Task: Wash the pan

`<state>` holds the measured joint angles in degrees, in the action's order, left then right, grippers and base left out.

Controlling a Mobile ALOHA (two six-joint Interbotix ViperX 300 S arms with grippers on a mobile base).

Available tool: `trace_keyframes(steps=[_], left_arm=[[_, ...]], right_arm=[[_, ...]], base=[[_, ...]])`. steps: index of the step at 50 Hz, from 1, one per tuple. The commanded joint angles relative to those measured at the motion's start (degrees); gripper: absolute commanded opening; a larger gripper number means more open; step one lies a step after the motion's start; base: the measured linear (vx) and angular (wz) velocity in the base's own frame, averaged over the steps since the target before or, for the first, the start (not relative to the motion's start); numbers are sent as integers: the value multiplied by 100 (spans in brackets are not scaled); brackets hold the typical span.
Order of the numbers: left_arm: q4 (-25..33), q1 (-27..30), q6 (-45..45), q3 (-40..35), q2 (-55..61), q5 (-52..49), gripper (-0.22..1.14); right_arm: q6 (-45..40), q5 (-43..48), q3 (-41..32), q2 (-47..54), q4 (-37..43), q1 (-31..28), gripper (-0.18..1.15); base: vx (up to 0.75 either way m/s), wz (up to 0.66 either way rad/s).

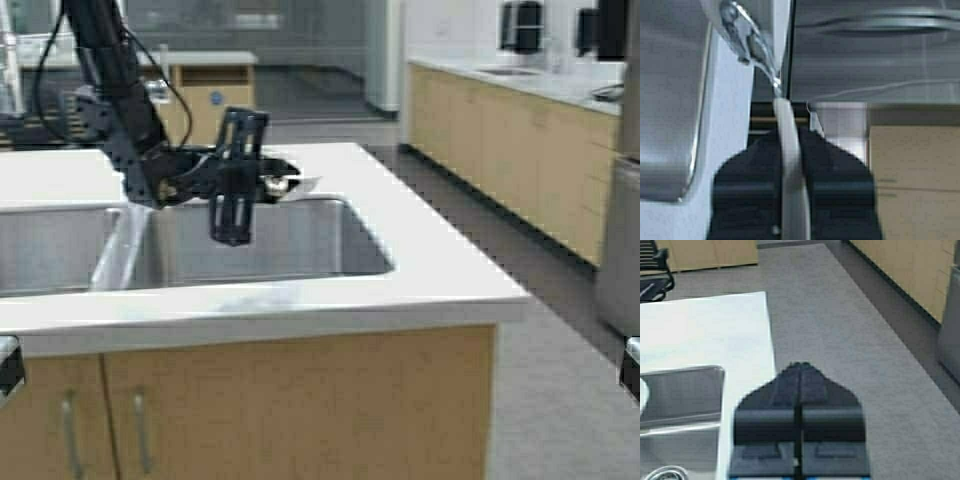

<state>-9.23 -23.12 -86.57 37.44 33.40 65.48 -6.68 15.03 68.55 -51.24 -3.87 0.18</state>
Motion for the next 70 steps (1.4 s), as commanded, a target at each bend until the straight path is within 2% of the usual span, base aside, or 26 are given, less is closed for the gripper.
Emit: trace_keyframes(steps=[1, 12, 25, 37, 45, 60, 70], left_arm=[[-149, 316, 88, 123, -334, 316, 2], [-650, 879, 79, 202, -299, 439, 2], [-870, 1248, -79, 114, -132, 439, 3], [-1266, 1310, -782, 70, 97, 642, 2], [-1477, 1310, -1081, 132, 316, 1143, 2], [-2531, 1301, -1195, 466, 439, 1600, 3], [-3006, 1239, -1187, 677, 475, 1793, 2]], right_arm=[[-9, 26, -105, 44, -35, 9, 6], [0, 35, -53, 44, -44, 9, 6], [-9, 35, -18, -97, -88, 9, 6], [-9, 35, 97, -123, -88, 9, 6], [-9, 26, 53, -114, -88, 9, 6], [-18, 26, 88, -79, -88, 9, 6], [-26, 26, 79, -70, -88, 9, 6]], base=[[19, 34], [20, 38], [18, 31], [15, 21], [14, 21], [16, 23], [13, 17]])
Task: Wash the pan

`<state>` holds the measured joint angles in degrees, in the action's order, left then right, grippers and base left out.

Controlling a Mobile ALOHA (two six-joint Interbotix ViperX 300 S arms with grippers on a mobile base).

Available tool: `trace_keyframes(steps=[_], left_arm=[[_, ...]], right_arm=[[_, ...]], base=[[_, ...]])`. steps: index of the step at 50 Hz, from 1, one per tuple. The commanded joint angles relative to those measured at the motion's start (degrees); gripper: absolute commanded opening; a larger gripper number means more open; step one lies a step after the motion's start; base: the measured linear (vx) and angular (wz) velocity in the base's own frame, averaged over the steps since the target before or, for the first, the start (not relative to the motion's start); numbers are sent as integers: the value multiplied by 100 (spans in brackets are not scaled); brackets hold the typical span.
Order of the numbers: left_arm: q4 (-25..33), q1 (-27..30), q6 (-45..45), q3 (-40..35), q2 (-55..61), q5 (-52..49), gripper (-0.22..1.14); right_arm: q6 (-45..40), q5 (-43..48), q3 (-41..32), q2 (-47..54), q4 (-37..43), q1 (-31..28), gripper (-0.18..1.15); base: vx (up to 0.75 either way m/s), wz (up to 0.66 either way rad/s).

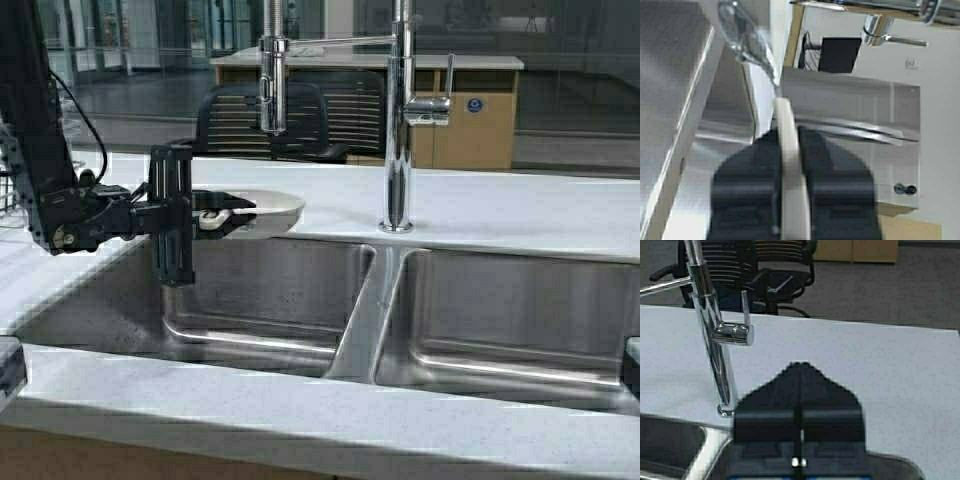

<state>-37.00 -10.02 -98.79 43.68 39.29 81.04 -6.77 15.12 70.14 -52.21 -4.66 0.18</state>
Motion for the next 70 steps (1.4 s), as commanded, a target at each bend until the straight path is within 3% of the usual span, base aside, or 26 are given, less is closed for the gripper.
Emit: trace_keyframes(steps=[1, 17, 33, 38, 46, 48, 55, 70], left_arm=[[-281, -88, 35, 70, -105, 290, 2], [-396, -308, 413, 510, 132, 809, 3], [-97, -308, 958, 905, 343, 1187, 2], [-88, -308, 958, 932, 387, 1257, 2], [-88, -308, 958, 949, 431, 1292, 2], [-88, -308, 958, 958, 431, 1292, 2], [-88, -308, 967, 1011, 431, 1292, 2], [-88, -308, 967, 993, 448, 1292, 2]], right_arm=[[-18, 18, -88, 44, -9, 9, 6], [-18, -167, -378, 519, -9, -26, 6], [-18, -62, -1415, 1784, -18, -729, 9], [-18, -62, -1846, 2610, -18, -853, 28], [0, -35, -2672, 3990, -211, -949, 98], [0, -44, -2900, 4280, -308, -976, 109], [-18, -79, -3577, 5027, -580, -1134, 102], [0, -193, -4605, 5985, -589, -1134, 103]], base=[[10, 12], [9, 3], [7, -6], [3, -4], [1, -3], [0, -1], [0, 0], [0, 0]])
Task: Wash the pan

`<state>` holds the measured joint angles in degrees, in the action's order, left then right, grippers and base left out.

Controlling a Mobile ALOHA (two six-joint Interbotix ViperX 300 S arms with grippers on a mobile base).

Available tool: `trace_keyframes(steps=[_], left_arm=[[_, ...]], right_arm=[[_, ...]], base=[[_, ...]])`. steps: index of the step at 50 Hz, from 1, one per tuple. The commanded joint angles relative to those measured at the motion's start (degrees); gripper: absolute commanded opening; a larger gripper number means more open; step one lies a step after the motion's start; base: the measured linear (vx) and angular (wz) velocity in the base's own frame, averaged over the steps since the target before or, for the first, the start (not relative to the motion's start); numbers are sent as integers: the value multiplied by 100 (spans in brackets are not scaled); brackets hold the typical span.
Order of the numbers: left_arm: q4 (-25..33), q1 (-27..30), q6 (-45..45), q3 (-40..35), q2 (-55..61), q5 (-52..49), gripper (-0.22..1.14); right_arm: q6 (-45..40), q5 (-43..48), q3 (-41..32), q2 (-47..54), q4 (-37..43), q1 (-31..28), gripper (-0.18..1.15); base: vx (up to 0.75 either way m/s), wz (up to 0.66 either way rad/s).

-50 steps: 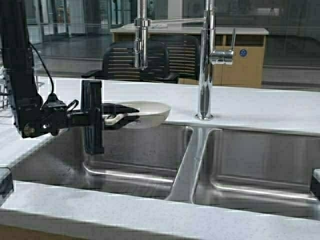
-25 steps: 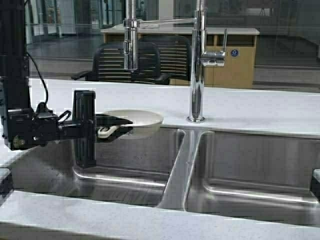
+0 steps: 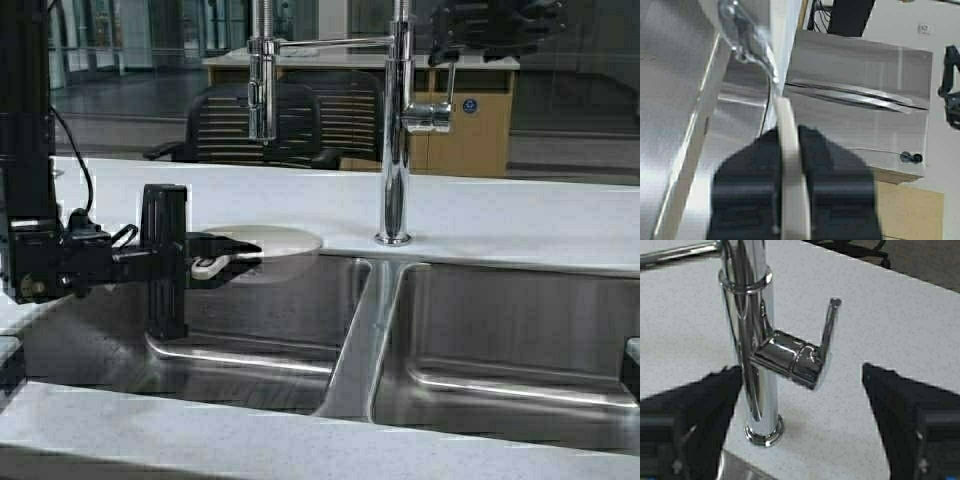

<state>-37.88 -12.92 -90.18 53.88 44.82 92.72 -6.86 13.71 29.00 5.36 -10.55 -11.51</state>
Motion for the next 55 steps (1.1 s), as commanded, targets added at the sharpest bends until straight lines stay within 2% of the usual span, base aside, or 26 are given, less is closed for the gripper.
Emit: trace_keyframes(steps=[1, 24, 31, 55], left_arm=[[-9, -18, 105, -26, -114, 123, 2], [-9, -18, 88, -35, -105, 123, 2], [-9, -18, 97, -35, -105, 123, 2], [-9, -18, 105, -79, 18, 176, 2]], right_arm=[[9, -79, -562, 290, 0, 53, 103], [0, -554, -1898, 1397, 9, 211, 103], [-9, -1011, -2180, 1573, 53, 413, 103], [-18, -1169, -1793, 1327, 79, 1380, 103]], base=[[0, 0], [0, 0], [0, 0], [0, 0]])
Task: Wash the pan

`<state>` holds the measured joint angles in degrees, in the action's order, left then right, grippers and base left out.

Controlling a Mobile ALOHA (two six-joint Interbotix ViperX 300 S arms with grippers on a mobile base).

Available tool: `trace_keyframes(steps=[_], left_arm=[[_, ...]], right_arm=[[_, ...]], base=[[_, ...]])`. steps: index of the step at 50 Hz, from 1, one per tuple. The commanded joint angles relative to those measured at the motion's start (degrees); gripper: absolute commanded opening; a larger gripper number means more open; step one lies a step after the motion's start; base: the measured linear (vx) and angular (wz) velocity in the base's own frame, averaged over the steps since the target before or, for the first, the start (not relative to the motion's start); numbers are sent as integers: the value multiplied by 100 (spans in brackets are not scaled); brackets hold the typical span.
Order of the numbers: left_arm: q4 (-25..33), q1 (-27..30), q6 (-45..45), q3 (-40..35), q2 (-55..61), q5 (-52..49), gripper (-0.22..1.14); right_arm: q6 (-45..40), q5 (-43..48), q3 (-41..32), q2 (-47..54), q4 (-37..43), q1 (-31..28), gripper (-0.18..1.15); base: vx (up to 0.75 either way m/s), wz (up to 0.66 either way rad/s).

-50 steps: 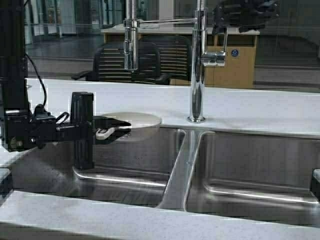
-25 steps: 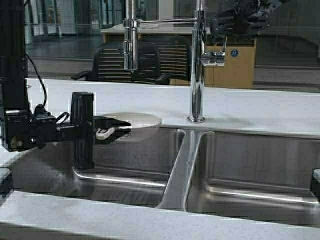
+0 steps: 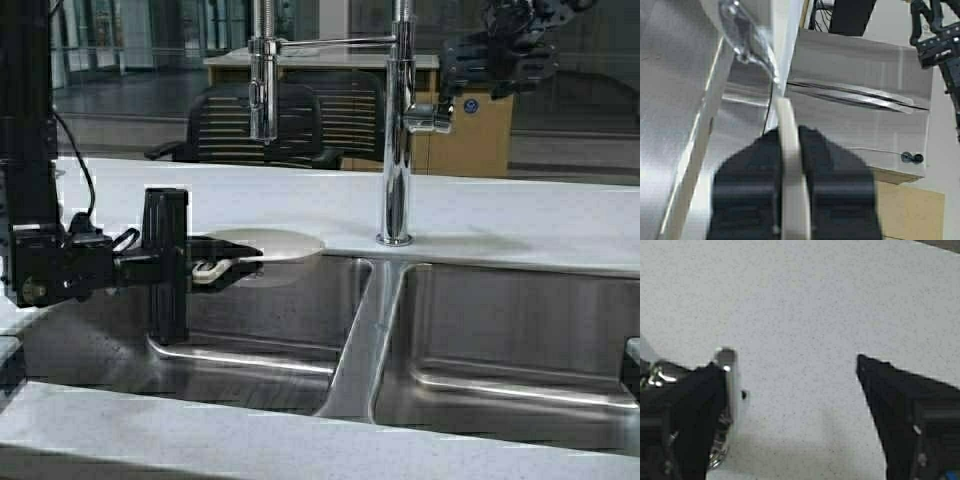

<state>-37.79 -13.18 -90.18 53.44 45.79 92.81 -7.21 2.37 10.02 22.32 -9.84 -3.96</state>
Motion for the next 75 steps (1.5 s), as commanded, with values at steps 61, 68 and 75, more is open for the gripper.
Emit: trace_keyframes(steps=[61, 68, 75], left_arm=[[-9, 9, 105, -167, 70, 299, 2], [-9, 9, 105, -193, 88, 299, 2], [-9, 9, 105, -211, 132, 299, 3]], right_arm=[[-105, -211, -62, -281, 158, -281, 7], [-88, -316, -264, -229, 176, -615, 7], [-70, -316, -325, -255, 176, -888, 7]], base=[[0, -1], [0, 0], [0, 0]])
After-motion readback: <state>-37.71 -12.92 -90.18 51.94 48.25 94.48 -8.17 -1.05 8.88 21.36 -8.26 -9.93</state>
